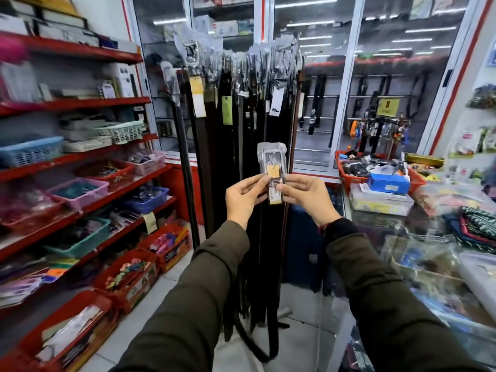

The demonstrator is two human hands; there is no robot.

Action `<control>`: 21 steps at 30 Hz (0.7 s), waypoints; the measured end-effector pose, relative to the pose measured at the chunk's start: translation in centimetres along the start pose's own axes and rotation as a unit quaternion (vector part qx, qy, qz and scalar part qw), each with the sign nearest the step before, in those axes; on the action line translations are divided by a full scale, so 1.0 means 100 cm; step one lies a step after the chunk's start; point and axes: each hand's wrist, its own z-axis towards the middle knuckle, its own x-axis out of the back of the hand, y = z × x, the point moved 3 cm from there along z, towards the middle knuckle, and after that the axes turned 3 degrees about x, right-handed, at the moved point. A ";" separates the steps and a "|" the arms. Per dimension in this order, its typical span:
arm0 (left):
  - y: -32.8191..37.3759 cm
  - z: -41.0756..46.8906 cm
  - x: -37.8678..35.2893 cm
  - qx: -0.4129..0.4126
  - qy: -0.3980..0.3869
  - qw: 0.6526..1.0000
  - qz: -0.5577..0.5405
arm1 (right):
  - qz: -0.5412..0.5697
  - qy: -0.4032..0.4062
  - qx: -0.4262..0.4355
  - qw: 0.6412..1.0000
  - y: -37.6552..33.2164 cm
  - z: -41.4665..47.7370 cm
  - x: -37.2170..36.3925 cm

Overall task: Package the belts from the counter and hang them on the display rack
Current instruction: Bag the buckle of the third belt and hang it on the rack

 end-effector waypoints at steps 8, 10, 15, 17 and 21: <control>0.071 0.038 -0.028 -0.054 -0.038 0.998 -0.005 | 0.050 0.038 0.072 0.995 -0.053 0.053 -0.007; 0.084 0.047 -0.040 -0.068 -0.040 0.997 -0.004 | 0.060 0.054 0.088 0.993 -0.067 0.064 -0.003; 0.116 0.067 -0.073 -0.098 -0.060 0.993 -0.008 | 0.077 0.074 0.121 0.987 -0.105 0.093 0.009; 0.128 0.076 -0.086 -0.102 -0.068 0.992 -0.016 | 0.084 0.075 0.130 0.985 -0.119 0.105 0.015; 0.151 0.092 -0.107 -0.102 -0.059 0.993 -0.018 | 0.088 0.073 0.138 0.984 -0.140 0.125 0.024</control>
